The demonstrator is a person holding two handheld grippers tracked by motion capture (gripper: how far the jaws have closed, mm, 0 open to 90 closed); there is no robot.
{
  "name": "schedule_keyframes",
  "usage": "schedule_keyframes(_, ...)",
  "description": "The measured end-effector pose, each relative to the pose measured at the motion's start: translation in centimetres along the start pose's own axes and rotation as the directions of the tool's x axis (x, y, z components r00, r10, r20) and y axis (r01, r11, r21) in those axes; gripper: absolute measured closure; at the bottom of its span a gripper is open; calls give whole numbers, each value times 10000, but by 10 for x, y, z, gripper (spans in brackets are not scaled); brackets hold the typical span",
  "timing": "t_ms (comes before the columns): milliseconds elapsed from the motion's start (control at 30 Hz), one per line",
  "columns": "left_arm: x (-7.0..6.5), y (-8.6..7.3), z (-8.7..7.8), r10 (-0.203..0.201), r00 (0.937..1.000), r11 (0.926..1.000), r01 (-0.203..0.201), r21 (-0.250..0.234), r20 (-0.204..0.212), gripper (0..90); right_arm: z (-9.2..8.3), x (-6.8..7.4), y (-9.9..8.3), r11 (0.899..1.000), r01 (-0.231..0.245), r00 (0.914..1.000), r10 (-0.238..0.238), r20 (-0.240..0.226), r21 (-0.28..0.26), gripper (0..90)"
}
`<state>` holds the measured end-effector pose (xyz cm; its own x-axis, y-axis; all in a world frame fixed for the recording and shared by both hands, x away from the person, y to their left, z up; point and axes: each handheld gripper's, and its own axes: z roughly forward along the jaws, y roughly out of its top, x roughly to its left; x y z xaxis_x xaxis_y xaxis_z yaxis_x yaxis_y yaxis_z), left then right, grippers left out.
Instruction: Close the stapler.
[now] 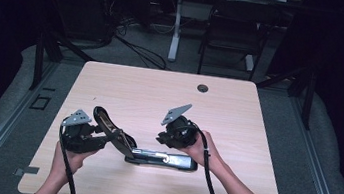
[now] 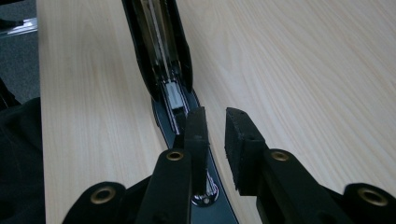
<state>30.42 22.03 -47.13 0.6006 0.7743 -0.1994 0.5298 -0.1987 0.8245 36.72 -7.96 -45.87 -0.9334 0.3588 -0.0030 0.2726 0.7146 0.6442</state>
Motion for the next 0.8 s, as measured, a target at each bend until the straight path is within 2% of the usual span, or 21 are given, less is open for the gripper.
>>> schedule_keyframes(133, -1, 0, 0, 0, 10000, 10000, 0, -56, -14, 522, 3, 5, 13, 9996, 229, 9997, -230, -108, -160, 803)
schedule_keyframes(233, -2, 1, 1, 89, 10000, 9999, -89, -119, -5, 525, 5, 10, 24, 9981, 212, 9995, -225, -227, -579, 806)
schedule_keyframes(400, -3, 0, 2, 113, 9999, 9997, -113, -198, 26, 527, 7, 16, 44, 9948, 513, 9980, -543, -324, -883, 806)
schedule_keyframes(533, -3, 0, 3, 217, 9998, 9994, -216, -259, 51, 527, 7, 18, 59, 9908, 576, 9972, -629, -404, -1222, 807)
schedule_keyframes(800, -4, 1, 4, 326, 9993, 9990, -321, -314, 158, 529, 8, 23, 77, 9844, 675, 9962, -756, -441, -1625, 814)
